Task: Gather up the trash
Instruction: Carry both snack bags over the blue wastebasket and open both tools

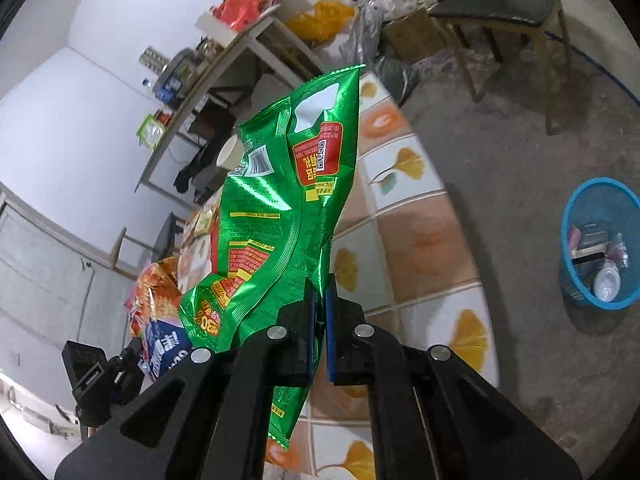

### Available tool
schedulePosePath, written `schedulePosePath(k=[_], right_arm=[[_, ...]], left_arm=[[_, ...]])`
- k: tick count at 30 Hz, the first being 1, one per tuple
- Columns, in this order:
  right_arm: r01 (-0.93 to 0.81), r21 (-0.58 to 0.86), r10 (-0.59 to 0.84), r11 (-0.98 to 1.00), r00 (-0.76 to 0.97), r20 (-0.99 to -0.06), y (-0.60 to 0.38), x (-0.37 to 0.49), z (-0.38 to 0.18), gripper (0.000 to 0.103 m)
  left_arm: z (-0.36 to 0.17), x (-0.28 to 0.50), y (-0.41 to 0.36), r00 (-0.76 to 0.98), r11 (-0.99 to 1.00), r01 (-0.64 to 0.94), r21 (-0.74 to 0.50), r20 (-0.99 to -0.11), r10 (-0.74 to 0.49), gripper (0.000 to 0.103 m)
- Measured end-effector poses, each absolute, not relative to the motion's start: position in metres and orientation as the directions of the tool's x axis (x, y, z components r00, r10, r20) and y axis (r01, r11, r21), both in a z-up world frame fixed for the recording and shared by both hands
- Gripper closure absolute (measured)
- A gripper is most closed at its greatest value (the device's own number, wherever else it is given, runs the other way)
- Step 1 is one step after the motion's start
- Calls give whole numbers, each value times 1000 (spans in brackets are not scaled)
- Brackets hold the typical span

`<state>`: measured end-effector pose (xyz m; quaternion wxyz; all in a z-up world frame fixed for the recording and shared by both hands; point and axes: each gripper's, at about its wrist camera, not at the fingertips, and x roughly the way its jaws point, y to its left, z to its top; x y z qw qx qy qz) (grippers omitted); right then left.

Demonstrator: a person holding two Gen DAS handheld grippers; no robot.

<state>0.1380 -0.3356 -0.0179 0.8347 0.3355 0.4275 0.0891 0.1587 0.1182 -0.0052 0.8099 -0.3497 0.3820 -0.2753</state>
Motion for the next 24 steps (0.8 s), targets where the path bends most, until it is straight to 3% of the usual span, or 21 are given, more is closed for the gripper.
schedulePosePath(k=[11, 24], right_arm=[[269, 655, 305, 707, 719, -624, -424, 55, -16, 98], [497, 639, 85, 587, 747, -659, -518, -57, -48, 98]], left_arm=[[20, 170, 22, 445, 571, 338, -749, -407, -798, 100], [21, 174, -125, 265, 515, 490, -703, -443, -856, 100]])
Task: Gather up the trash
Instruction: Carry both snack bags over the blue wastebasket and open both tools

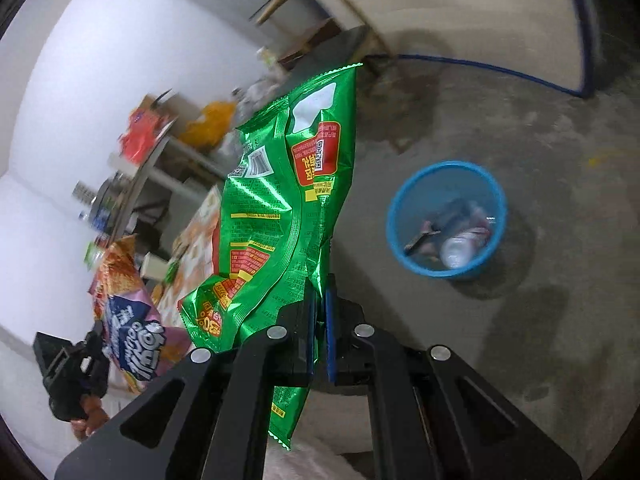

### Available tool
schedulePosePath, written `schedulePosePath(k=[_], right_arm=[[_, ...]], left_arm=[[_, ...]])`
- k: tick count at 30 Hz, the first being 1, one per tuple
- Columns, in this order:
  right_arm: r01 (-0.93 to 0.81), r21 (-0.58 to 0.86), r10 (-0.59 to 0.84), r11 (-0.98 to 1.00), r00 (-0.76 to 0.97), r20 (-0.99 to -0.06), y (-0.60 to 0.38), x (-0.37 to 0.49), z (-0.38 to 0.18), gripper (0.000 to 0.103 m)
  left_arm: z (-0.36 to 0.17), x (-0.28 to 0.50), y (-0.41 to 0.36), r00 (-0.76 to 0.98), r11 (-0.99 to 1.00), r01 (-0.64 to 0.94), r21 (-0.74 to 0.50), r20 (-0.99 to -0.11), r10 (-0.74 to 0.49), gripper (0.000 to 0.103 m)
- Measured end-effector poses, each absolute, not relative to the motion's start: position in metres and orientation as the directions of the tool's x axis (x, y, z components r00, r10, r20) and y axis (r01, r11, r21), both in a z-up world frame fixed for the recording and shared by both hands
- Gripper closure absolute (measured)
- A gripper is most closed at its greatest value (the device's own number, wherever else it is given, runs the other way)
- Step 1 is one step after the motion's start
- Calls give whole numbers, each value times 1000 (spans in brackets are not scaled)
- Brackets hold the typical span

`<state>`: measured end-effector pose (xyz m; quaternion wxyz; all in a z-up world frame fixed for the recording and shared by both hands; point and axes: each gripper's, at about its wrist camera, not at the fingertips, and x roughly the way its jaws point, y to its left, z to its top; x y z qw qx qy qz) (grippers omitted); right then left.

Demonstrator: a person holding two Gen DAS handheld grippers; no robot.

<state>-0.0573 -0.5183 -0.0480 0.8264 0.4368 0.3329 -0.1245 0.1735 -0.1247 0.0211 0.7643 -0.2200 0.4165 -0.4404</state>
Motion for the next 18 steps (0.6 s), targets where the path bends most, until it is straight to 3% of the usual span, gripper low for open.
schedulePosePath(k=[5, 18], right_arm=[[594, 621, -8, 511, 726, -688, -551, -94, -72, 98], [761, 519, -52, 389, 581, -812, -599, -110, -164, 98]], left_arm=[[14, 172, -186, 218, 513, 532, -673, -477, -851, 100], [-56, 211, -340, 53, 539, 471, -698, -588, -807, 100]])
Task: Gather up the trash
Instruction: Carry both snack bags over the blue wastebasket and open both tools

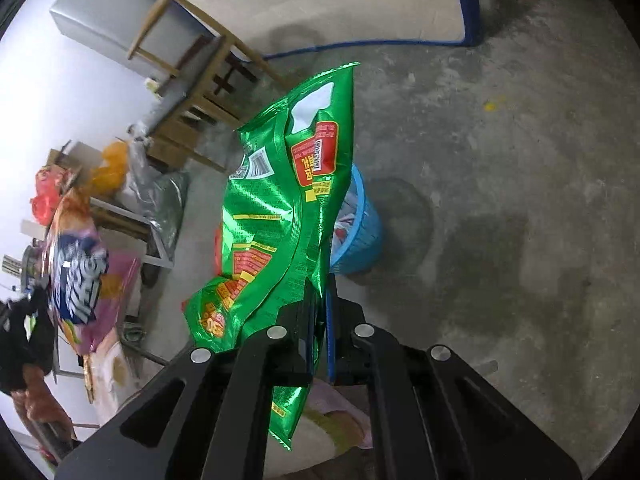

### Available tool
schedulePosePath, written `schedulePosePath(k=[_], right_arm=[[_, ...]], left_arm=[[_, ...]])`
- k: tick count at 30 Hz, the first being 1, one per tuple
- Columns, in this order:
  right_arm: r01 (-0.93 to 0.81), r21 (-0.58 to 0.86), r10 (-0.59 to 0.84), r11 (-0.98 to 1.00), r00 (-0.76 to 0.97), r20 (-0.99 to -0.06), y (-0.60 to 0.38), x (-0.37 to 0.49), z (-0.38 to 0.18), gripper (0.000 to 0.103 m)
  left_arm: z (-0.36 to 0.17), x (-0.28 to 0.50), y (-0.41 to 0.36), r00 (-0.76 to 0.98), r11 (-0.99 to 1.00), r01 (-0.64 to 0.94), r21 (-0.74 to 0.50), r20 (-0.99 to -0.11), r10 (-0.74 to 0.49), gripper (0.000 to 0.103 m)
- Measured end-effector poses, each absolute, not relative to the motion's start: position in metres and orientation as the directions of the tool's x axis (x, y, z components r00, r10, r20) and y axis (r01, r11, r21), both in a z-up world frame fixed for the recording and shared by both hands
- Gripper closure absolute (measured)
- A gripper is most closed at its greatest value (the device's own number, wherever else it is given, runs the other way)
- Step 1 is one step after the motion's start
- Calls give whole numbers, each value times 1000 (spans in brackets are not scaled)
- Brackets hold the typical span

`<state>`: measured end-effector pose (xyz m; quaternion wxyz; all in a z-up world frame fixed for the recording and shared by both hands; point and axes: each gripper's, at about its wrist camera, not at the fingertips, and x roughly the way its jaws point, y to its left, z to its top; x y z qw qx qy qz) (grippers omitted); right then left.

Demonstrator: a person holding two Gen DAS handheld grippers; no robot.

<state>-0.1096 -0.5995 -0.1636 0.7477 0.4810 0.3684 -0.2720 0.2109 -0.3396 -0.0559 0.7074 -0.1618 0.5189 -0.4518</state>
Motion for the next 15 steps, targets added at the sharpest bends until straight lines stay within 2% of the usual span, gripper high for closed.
schedulePosePath(k=[6, 9, 11, 13, 14, 15], right_arm=[[778, 477, -36, 409, 537, -843, -621, -61, -199, 98], [776, 496, -19, 390, 545, -839, -639, -34, -216, 97], [772, 515, -12, 372, 559, -829, -650, -15, -229, 94], [762, 548, 25, 345, 576, -817, -663, 2, -254, 70], [760, 555, 46, 338, 576, -816, -666, 8, -264, 54], [768, 548, 60, 331, 563, -824, -668, 13, -275, 51]], left_arm=[[-111, 239, -407, -38, 593, 400, -699, -659, -751, 100], [-148, 258, -434, -102, 626, 307, -717, -679, -727, 100], [-179, 268, -453, -167, 669, 259, -697, -714, -680, 91], [-204, 274, -458, -191, 723, 207, -659, -752, -631, 57], [-216, 276, -459, -200, 746, 179, -641, -766, -611, 56], [-229, 277, -456, -211, 774, 146, -616, -784, -584, 56]])
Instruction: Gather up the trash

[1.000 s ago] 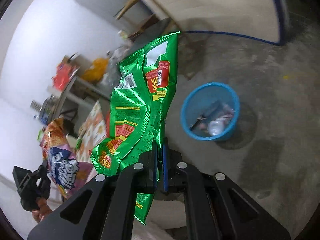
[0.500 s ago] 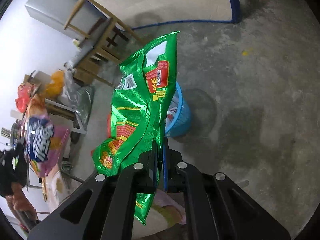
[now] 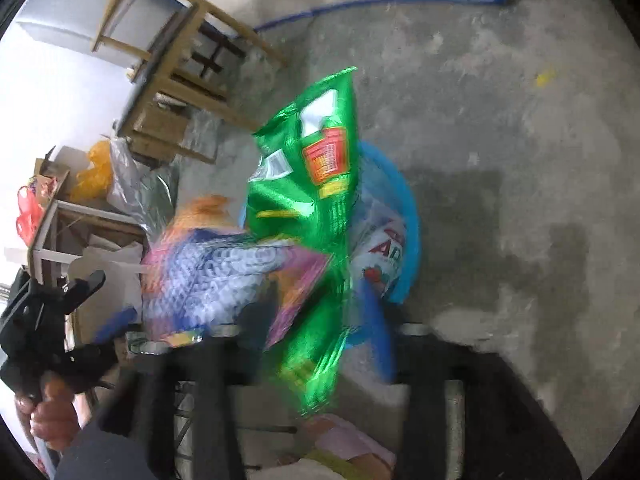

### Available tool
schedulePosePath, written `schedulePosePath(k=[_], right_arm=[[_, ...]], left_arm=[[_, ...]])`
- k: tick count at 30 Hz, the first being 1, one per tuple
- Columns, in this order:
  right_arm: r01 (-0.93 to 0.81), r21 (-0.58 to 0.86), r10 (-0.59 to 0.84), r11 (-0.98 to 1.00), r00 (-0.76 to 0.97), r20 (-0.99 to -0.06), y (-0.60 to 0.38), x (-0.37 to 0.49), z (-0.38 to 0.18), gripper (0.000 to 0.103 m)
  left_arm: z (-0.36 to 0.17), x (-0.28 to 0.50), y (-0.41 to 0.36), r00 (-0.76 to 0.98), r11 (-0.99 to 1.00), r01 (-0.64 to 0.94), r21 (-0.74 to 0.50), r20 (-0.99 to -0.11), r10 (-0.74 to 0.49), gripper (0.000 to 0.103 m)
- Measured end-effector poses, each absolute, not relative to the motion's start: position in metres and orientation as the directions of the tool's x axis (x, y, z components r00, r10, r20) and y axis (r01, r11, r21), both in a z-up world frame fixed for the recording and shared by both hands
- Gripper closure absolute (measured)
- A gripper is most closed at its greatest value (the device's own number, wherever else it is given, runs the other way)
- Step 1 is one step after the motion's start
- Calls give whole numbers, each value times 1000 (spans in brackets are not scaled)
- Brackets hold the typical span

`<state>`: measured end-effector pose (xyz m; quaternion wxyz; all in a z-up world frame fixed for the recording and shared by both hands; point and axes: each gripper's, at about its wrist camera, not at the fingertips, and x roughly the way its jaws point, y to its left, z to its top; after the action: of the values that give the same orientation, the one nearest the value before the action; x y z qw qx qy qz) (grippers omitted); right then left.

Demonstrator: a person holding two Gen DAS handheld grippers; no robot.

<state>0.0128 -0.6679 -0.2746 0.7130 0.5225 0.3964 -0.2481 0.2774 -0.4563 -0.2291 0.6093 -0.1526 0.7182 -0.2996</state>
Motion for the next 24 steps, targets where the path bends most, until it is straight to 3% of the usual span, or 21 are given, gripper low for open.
schedulePosePath(k=[7, 11, 16, 20, 24], right_arm=[[806, 517, 83, 289, 517, -852, -659, -4, -302, 51], [803, 524, 54, 283, 532, -845, -656, -23, -289, 51], [764, 541, 0, 352, 578, -816, -633, -48, -236, 51], [678, 513, -62, 527, 632, -772, -588, -61, -159, 37], [570, 404, -132, 715, 678, -723, -524, -68, -83, 20]], left_arm=[[-229, 276, -435, -224, 764, 113, -635, -766, -603, 56], [-197, 274, -428, -197, 737, 147, -659, -750, -632, 56], [-122, 250, -409, -110, 696, 332, -637, -759, -642, 51], [-57, 219, -375, 17, 662, 509, -551, -762, -647, 39], [6, 167, -307, 197, 657, 626, -421, -730, -655, 18]])
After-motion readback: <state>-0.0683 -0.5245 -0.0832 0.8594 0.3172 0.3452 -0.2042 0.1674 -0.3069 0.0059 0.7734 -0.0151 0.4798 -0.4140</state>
